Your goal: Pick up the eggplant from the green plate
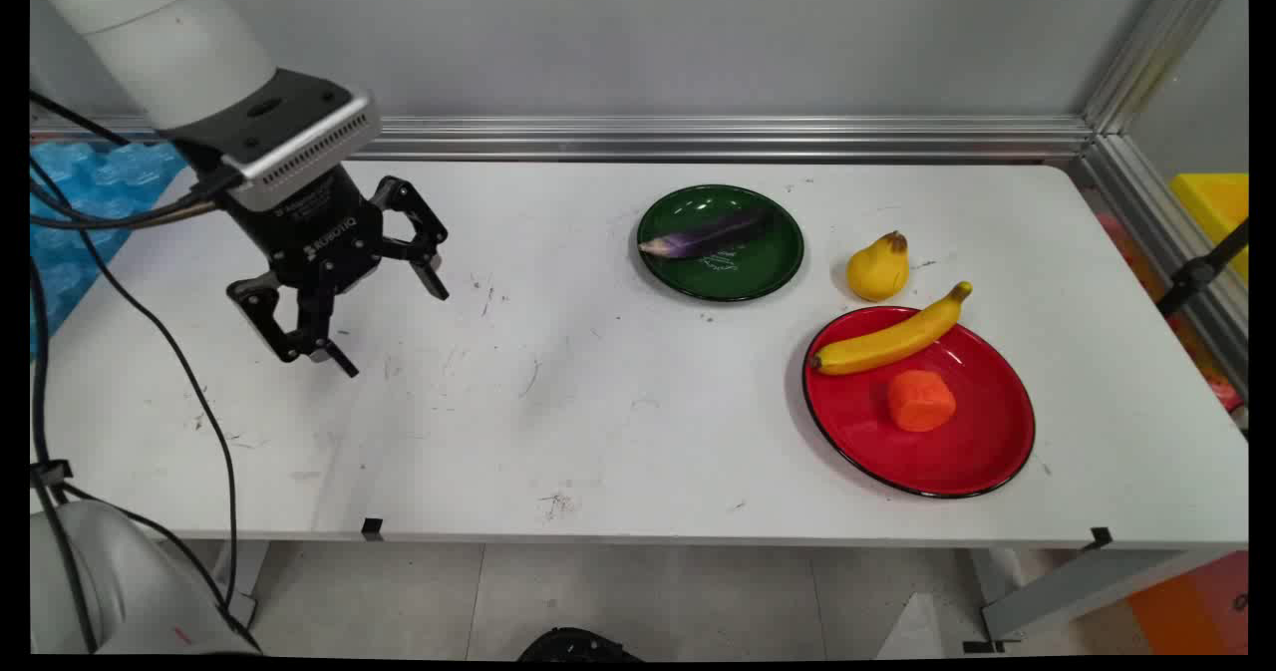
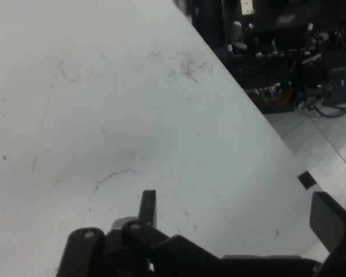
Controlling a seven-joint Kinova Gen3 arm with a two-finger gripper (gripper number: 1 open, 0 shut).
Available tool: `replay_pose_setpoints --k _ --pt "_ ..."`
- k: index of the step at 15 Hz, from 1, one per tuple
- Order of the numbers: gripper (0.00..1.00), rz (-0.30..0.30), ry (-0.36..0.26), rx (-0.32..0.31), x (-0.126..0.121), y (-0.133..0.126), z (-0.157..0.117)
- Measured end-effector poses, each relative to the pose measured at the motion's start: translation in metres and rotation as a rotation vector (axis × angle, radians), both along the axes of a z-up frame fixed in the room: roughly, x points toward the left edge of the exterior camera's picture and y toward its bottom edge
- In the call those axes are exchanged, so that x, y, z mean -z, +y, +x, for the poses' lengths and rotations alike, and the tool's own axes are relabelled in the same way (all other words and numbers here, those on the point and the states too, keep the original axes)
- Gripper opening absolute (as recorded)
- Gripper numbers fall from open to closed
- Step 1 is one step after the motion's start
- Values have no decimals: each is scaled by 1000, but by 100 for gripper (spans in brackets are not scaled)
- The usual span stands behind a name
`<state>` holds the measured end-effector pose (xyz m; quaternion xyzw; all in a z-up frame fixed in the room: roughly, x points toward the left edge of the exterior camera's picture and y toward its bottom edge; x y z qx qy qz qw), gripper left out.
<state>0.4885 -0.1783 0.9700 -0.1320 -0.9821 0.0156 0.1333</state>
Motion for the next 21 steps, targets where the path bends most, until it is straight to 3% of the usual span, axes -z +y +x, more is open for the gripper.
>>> replay_pose_setpoints --k 2,10,17,21 --pt "100 0 17 -49 -2 -3 -4" --pt "100 -28 109 -371 -1 -45 -23" --pt "100 -77 194 -686 18 -109 -44" --pt "100 -93 224 -805 33 -141 -56"
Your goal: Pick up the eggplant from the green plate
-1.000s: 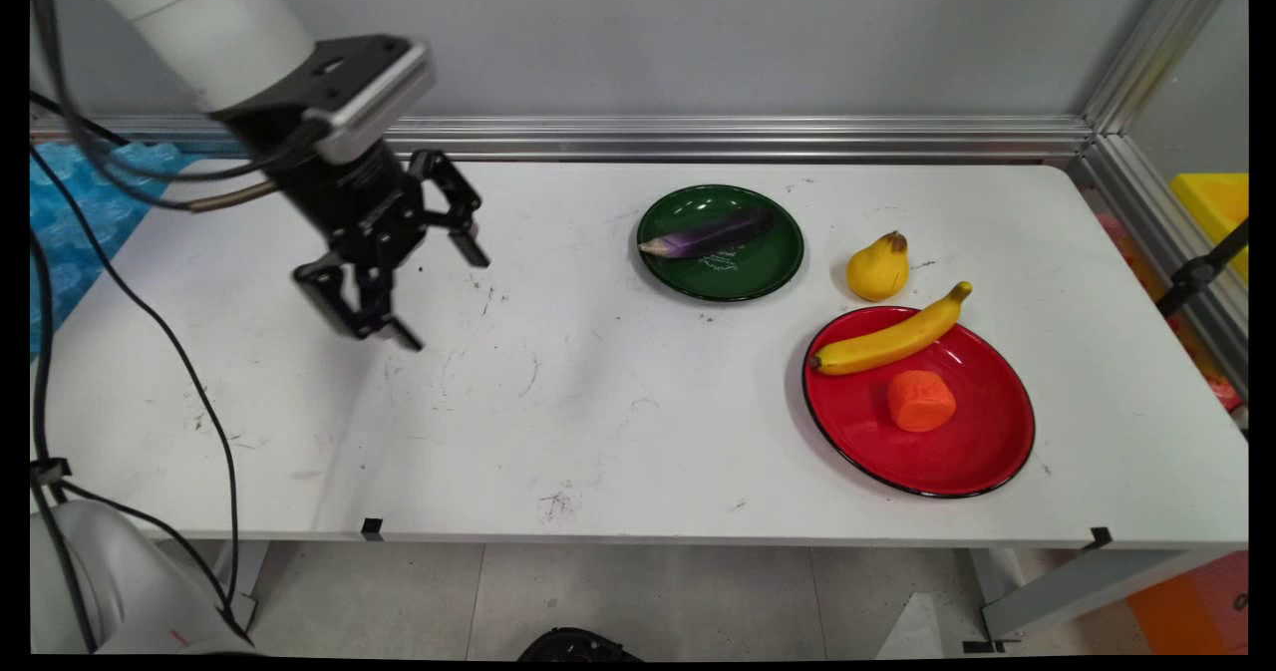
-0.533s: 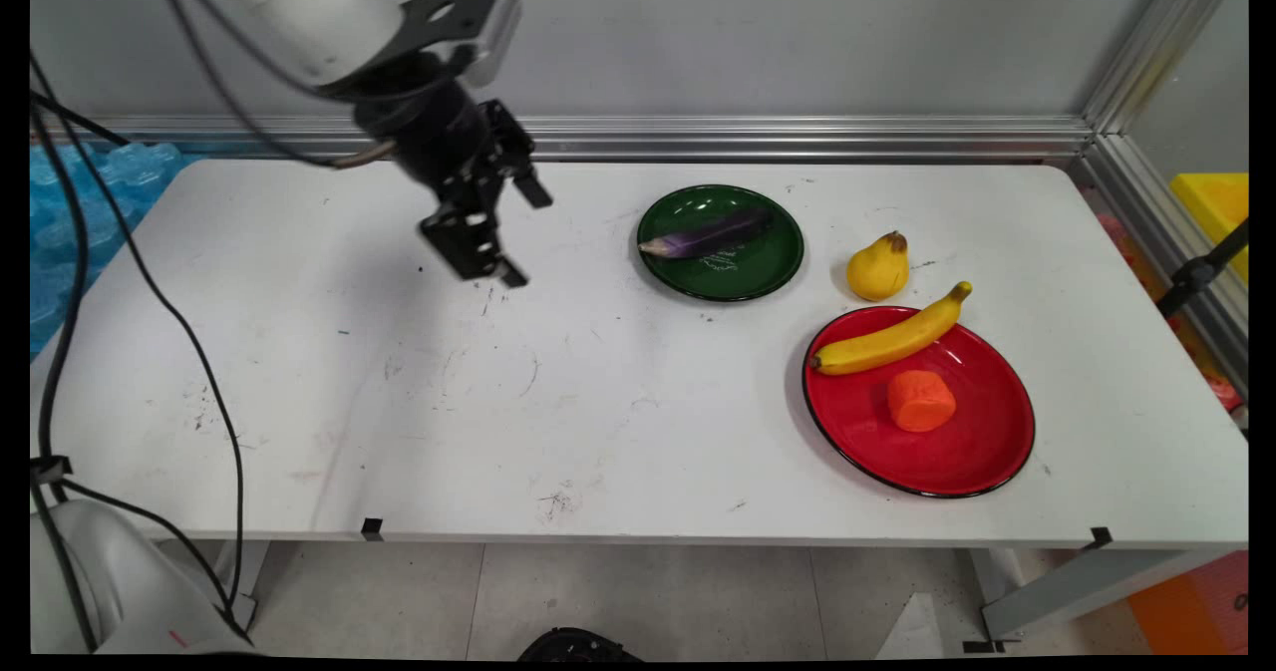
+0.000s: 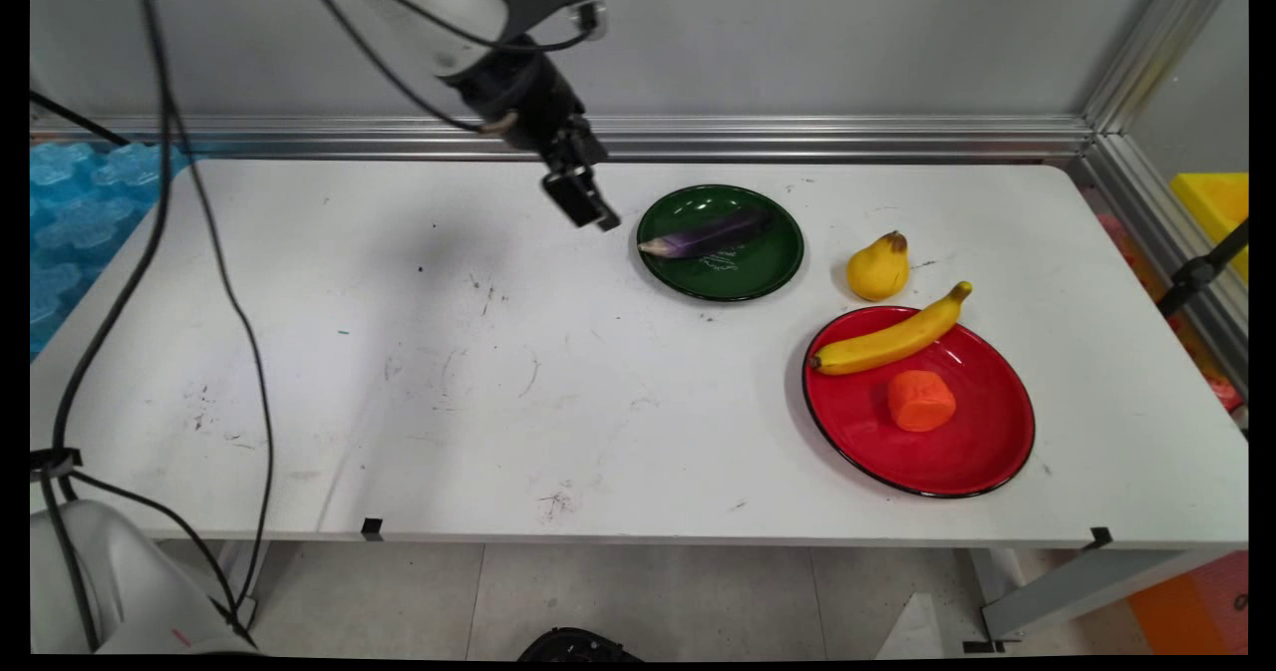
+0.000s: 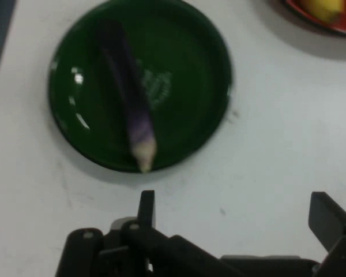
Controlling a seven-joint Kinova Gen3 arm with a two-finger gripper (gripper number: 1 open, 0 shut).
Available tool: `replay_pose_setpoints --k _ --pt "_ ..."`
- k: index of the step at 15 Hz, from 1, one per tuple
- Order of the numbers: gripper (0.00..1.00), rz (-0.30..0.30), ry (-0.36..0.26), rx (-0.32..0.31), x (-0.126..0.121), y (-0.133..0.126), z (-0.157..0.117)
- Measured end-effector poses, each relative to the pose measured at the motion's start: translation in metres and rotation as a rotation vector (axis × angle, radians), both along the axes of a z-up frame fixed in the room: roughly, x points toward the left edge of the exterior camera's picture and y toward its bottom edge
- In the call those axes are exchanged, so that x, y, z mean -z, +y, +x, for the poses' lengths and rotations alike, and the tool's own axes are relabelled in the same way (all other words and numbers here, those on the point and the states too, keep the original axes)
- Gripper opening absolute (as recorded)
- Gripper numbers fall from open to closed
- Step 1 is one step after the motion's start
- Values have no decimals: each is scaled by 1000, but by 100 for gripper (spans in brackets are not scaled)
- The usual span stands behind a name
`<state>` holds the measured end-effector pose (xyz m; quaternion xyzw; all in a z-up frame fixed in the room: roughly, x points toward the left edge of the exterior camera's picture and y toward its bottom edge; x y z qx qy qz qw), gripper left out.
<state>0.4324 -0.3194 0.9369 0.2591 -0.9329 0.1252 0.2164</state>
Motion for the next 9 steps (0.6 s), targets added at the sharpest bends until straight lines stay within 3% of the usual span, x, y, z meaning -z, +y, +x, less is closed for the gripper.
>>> replay_pose_setpoints --k 4,9 --pt "100 -3 32 -128 26 -40 -20" --pt "100 14 35 -208 64 -81 -44"
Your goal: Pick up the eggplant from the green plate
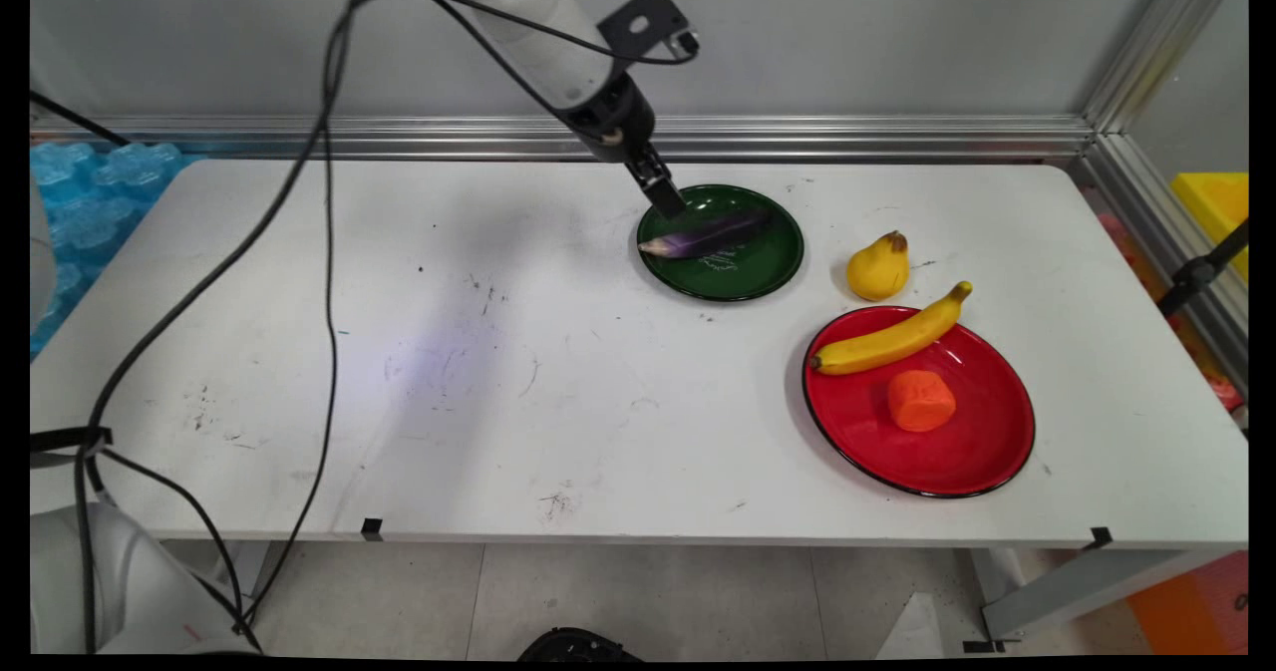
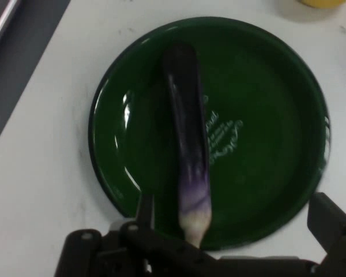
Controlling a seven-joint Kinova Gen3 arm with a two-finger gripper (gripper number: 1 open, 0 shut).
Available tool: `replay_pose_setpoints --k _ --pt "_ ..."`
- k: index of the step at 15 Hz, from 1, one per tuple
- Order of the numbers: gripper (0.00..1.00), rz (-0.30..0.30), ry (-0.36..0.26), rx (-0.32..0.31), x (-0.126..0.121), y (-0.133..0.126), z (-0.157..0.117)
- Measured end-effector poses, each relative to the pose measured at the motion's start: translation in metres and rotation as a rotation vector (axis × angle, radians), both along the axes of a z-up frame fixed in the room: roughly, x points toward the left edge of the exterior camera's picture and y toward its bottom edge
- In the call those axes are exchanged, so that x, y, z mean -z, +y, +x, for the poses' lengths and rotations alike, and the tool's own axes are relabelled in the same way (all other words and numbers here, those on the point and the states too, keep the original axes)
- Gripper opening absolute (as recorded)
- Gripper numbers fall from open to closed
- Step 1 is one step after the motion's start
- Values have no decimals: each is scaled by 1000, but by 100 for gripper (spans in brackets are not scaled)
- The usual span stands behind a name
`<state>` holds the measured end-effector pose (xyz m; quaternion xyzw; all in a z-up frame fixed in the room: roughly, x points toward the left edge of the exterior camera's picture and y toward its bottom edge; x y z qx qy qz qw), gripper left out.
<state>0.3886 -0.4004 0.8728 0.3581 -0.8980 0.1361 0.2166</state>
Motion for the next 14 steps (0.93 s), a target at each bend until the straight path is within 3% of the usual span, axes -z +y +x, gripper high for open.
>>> replay_pose_setpoints --k 14 --pt "100 87 -36 -105 83 -76 -52"
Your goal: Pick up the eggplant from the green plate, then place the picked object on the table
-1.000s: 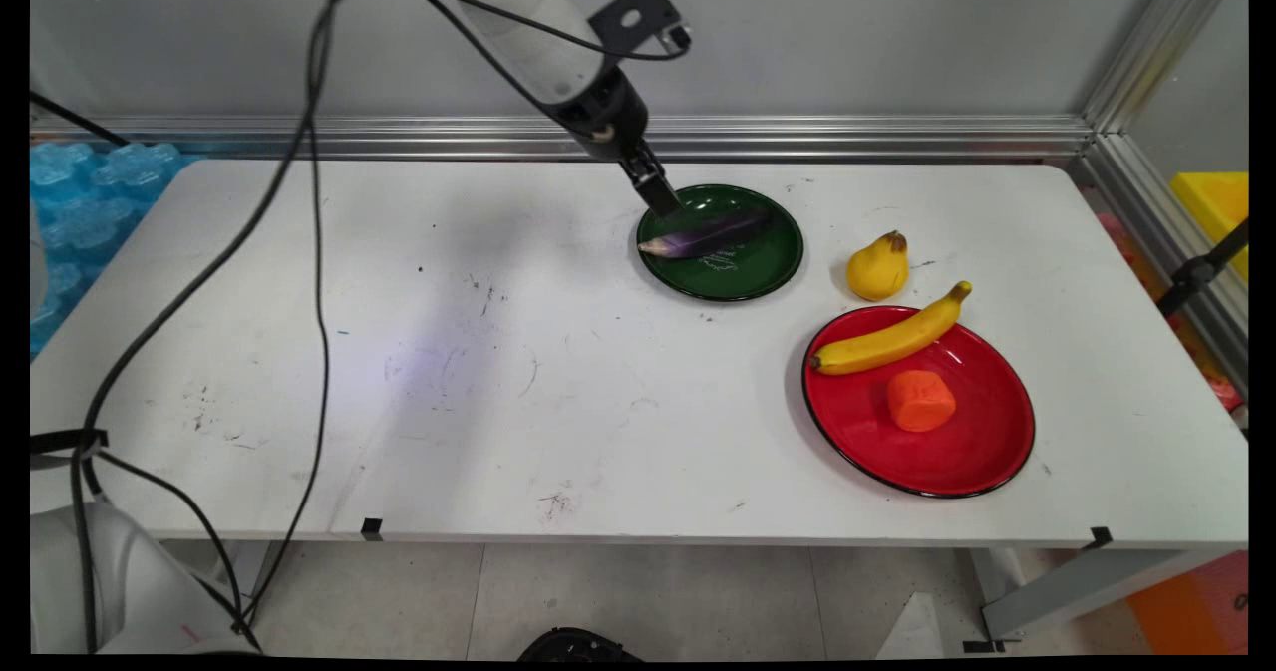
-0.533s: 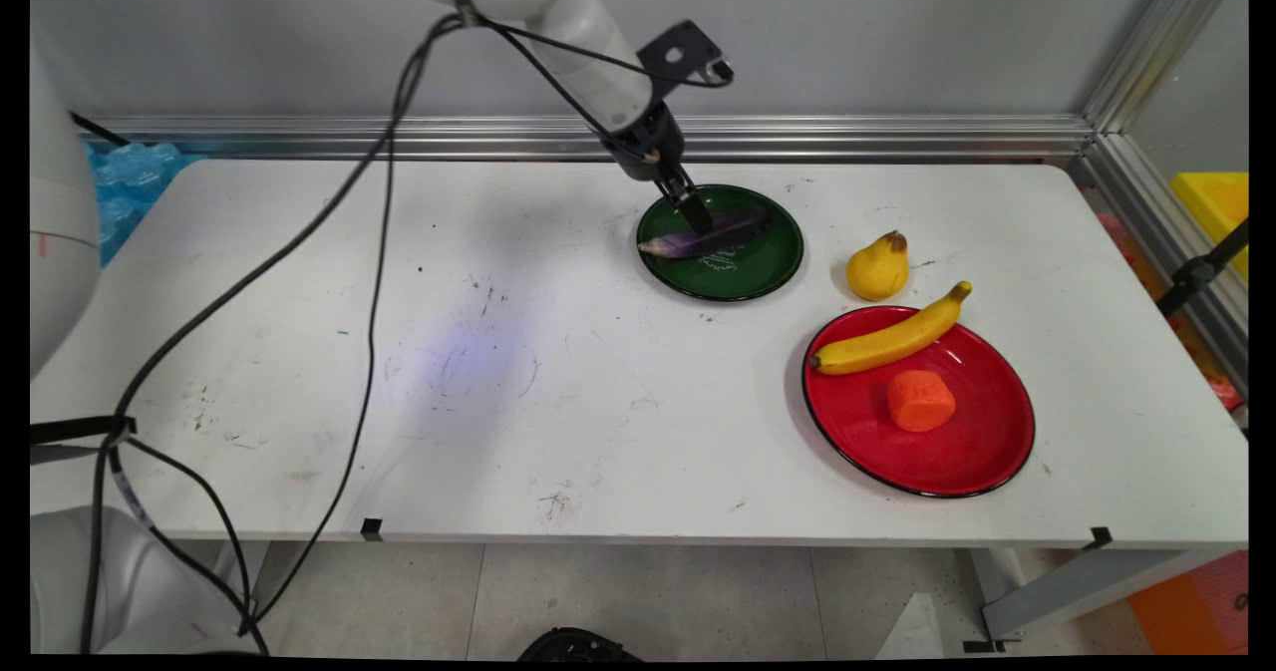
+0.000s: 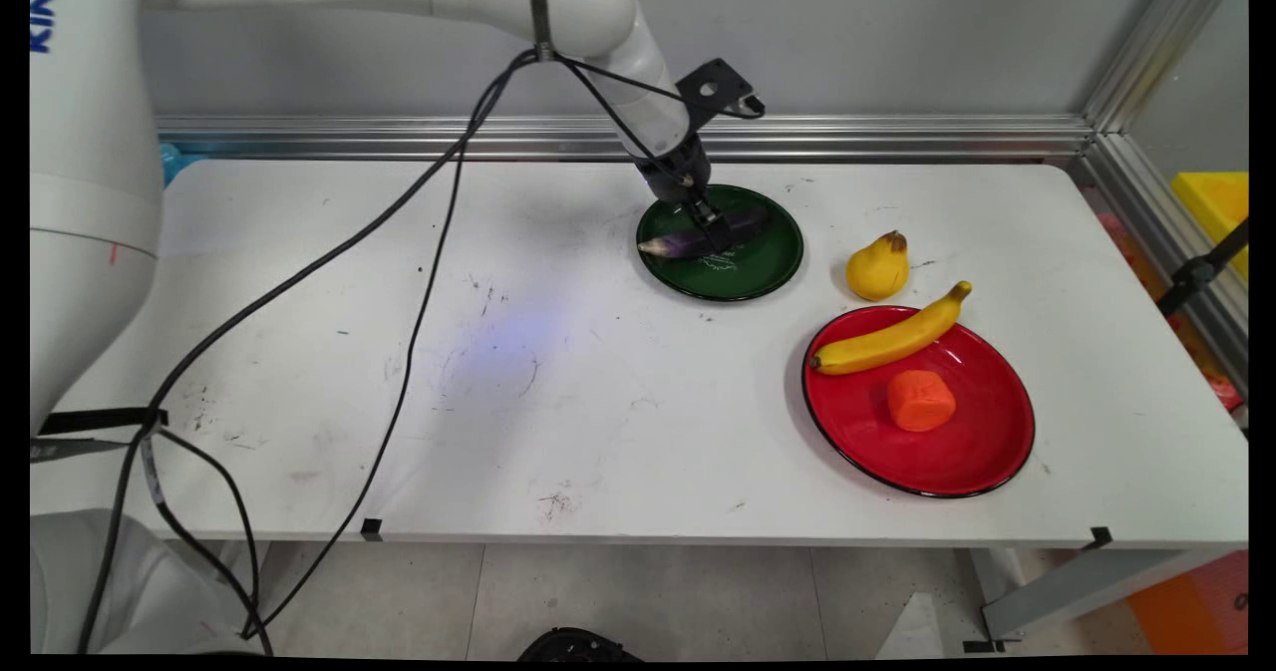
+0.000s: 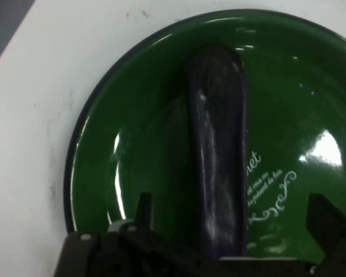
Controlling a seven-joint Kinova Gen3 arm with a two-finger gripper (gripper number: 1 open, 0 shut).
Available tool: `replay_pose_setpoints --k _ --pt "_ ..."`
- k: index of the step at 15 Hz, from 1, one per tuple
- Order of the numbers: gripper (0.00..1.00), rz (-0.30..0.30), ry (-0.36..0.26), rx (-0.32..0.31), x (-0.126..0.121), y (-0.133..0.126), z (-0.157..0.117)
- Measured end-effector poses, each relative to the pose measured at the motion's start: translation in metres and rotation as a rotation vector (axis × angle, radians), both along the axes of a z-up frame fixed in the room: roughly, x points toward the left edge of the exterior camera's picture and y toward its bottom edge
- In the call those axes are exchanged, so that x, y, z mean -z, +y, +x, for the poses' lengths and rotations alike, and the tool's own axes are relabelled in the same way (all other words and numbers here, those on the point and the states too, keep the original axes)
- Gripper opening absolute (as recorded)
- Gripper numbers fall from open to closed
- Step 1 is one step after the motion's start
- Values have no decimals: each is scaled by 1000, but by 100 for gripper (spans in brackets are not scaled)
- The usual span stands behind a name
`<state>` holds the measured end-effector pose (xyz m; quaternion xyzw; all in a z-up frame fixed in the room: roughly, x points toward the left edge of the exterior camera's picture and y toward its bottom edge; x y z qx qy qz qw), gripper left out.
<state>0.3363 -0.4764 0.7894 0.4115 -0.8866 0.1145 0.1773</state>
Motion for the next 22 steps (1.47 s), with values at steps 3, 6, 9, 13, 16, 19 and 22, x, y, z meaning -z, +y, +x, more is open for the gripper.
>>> replay_pose_setpoints --k 3,6,9,13,16,19,22 --pt "100 11 -12 -7 10 -9 -7" --pt "0 18 -25 -6 16 -15 -11" --pt "0 25 -33 2 19 -17 -13" --pt "0 20 -39 23 15 -14 -14" --pt "0 0 -46 67 -2 -5 -13" --pt "0 -21 -48 107 -21 6 -13" --pt "0 -48 -52 181 -51 27 -8"
